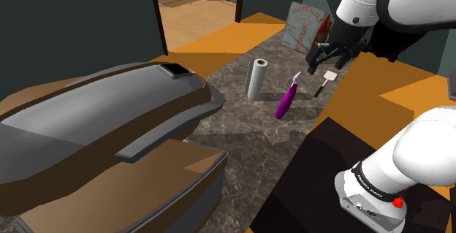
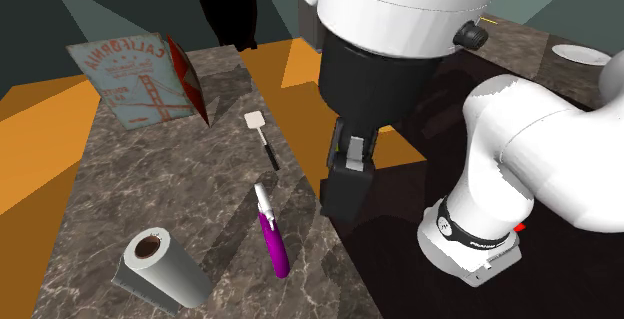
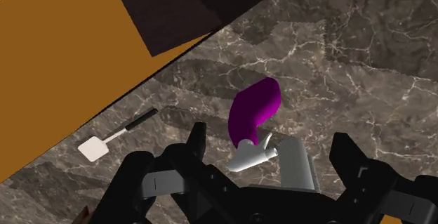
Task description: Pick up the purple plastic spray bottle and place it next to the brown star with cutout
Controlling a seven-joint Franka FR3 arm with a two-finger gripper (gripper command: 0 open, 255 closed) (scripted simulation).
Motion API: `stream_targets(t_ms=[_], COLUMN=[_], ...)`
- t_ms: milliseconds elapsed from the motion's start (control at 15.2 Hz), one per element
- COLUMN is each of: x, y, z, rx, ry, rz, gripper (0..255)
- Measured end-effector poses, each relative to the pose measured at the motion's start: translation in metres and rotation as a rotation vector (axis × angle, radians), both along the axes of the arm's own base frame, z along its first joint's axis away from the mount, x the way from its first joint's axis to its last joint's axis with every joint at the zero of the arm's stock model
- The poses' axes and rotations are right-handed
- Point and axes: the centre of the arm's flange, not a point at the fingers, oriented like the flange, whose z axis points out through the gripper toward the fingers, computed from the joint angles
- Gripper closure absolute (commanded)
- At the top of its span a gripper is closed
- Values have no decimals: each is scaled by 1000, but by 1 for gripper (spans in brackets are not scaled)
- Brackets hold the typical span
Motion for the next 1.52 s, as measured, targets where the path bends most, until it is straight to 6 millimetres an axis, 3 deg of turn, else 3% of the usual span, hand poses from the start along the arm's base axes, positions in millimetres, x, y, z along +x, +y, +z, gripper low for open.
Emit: stream_targets(t_ms=[660,990,1518], x=[38,67,76], y=[27,28,18], z=[-131,-193,-241], rx=[-84,-127,-134], ry=[-94,-142,-157], rz=[-325,-487,-536], gripper=[0,0,0])
